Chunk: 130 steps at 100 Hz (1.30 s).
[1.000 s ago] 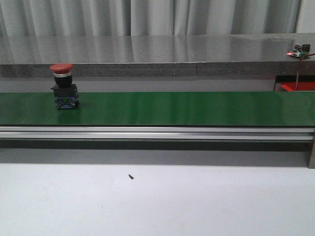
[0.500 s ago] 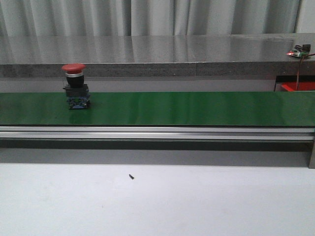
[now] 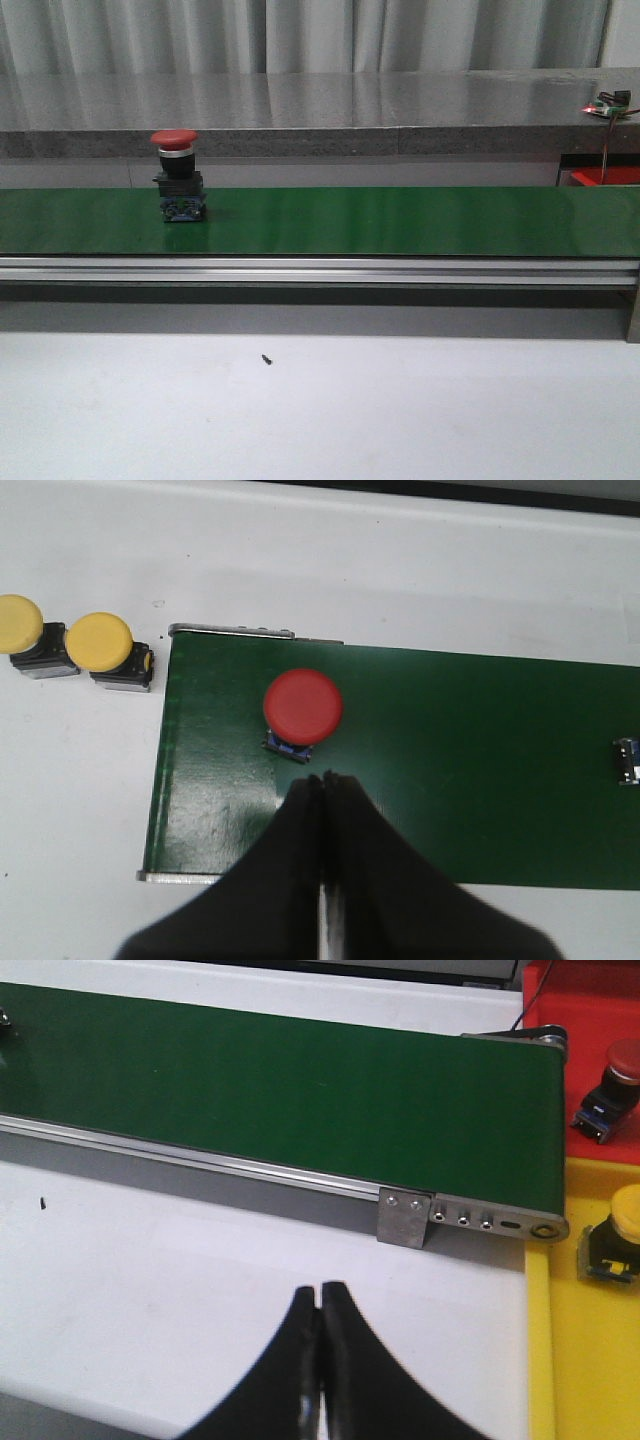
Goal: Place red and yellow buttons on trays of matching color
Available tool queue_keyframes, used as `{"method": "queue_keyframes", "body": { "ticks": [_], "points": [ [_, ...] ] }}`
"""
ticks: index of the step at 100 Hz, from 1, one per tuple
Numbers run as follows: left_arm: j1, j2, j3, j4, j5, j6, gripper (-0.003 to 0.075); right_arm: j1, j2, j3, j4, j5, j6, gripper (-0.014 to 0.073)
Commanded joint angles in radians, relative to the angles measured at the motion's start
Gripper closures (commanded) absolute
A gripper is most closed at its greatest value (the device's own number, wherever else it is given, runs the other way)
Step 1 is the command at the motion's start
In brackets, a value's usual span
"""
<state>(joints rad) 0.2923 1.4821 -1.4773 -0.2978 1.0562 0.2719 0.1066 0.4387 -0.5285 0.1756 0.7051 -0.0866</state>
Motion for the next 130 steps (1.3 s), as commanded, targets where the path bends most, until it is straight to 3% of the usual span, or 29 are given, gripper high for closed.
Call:
{"method": "queue_keyframes", "body": {
  "ticks": [1,38,73,82,99,109,113,130],
  "points": [
    [-0.002,-0.112,0.046,-0.034,-0.08,0.005,0.074,0.0,0.004,-0.027,0.017,-0.06,-0.005,0.0662],
    [-0.002,-0.399,0.342,-0.052,-0.172,0.03,0.074,0.008,0.028,-0.062,0.066,-0.123,-0.004,0.0662],
    [-0.002,-0.543,0.447,-0.084,-0.255,0.03,0.074,0.01,0.324,-0.302,0.067,-0.049,-0.054,0.0646],
    [-0.002,-0.553,0.447,-0.084,-0.254,0.03,0.074,0.028,0.407,-0.383,0.067,0.0,-0.078,0.0536],
    [-0.002,-0.556,0.447,-0.084,-0.253,0.03,0.074,0.114,0.569,-0.55,0.067,0.08,-0.078,0.013],
    [-0.002,-0.556,0.447,-0.084,-0.253,0.03,0.074,0.162,0.674,-0.646,0.067,0.122,-0.075,-0.0043],
    [-0.002,-0.556,0.447,-0.084,-0.253,0.03,0.074,0.182,0.709,-0.688,0.068,0.138,-0.069,-0.0073],
    [-0.002,-0.556,0.447,-0.084,-0.231,0.03,0.074,0.264,0.885,-0.879,0.068,0.242,0.018,-0.0048]
  ]
}}
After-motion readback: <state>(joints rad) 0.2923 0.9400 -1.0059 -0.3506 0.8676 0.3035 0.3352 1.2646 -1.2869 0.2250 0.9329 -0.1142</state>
